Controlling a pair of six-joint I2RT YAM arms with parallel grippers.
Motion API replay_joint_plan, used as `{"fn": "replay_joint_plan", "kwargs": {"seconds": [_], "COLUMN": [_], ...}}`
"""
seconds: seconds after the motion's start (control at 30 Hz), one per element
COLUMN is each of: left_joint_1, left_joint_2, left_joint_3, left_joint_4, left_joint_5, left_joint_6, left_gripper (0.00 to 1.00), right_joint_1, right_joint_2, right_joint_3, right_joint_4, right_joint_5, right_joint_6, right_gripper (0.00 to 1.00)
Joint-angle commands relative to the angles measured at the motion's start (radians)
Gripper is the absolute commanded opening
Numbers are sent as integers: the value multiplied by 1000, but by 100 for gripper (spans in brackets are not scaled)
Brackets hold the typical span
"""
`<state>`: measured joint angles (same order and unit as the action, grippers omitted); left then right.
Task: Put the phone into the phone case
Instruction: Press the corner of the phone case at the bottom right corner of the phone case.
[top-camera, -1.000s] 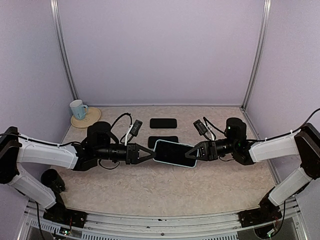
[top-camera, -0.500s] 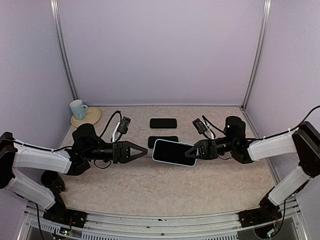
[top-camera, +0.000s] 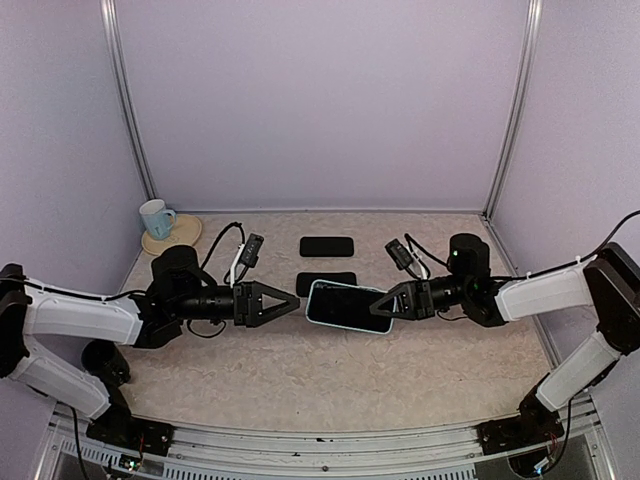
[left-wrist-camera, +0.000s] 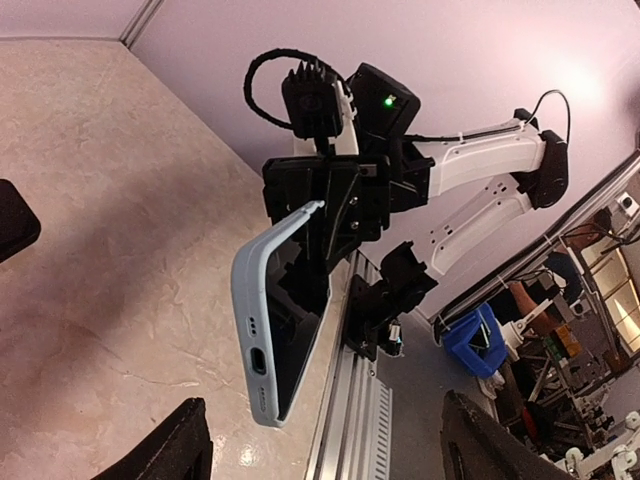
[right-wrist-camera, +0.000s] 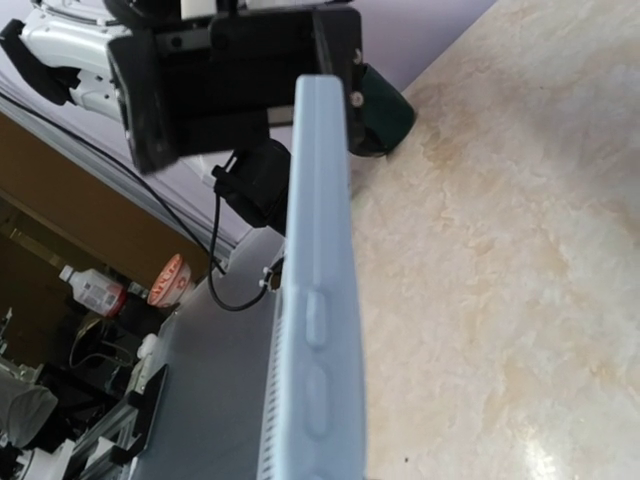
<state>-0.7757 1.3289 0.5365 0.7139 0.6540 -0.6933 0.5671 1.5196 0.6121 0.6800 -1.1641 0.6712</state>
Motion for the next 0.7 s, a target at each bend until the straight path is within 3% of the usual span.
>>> {"fn": "replay_joint_plan", "kwargs": {"seconds": [0.0, 0.4, 0.53, 0.67], "left_joint_1": [-40, -96, -98, -99], "left_joint_2": [28, 171, 216, 226], "left_joint_3": [48, 118, 134, 134], "left_joint_4": [-101, -28, 3, 30], "left_joint_5": [-100, -147, -146, -150], "left_joint_6": [67, -15, -45, -51], "left_gripper": [77, 72, 59, 38], "right_joint_1": [-5, 5, 10, 10], "right_joint_2": [-55, -106, -127, -138], "right_joint_3": [26, 35, 31, 32], "right_joint_4": [3, -79, -88, -110], "right_joint_5": [18, 134, 159, 168], "right_joint_6": [-15, -64, -82, -97], "right_gripper": [0, 0, 0, 0]}}
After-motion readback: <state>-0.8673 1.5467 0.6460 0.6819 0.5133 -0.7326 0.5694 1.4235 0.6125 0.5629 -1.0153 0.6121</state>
